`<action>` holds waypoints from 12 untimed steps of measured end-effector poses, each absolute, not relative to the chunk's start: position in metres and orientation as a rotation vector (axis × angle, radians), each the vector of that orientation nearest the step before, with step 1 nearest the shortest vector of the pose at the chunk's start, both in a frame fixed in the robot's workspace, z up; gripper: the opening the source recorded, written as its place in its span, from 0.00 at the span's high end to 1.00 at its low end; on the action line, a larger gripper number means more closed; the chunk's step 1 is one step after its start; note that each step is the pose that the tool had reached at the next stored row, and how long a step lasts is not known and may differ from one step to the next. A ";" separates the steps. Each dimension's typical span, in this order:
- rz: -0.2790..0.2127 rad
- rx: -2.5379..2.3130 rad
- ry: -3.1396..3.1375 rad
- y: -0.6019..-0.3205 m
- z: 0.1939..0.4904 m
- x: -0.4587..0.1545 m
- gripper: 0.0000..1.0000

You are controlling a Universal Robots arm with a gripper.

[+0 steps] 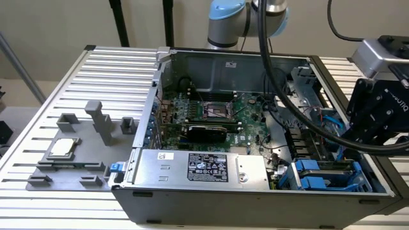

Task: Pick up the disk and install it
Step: 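Insert the second disk wire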

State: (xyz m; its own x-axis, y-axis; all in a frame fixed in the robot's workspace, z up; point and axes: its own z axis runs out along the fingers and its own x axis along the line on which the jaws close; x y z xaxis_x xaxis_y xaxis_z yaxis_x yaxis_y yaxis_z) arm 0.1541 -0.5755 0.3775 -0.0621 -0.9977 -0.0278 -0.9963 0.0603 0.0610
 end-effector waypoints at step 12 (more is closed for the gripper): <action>-0.087 2.139 -2.275 -0.572 0.378 0.141 0.00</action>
State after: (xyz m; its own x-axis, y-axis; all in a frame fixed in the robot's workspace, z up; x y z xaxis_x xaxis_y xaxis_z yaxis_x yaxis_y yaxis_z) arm 0.1405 -0.5716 0.3777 -0.0619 -0.9978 -0.0252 -0.9968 0.0605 0.0528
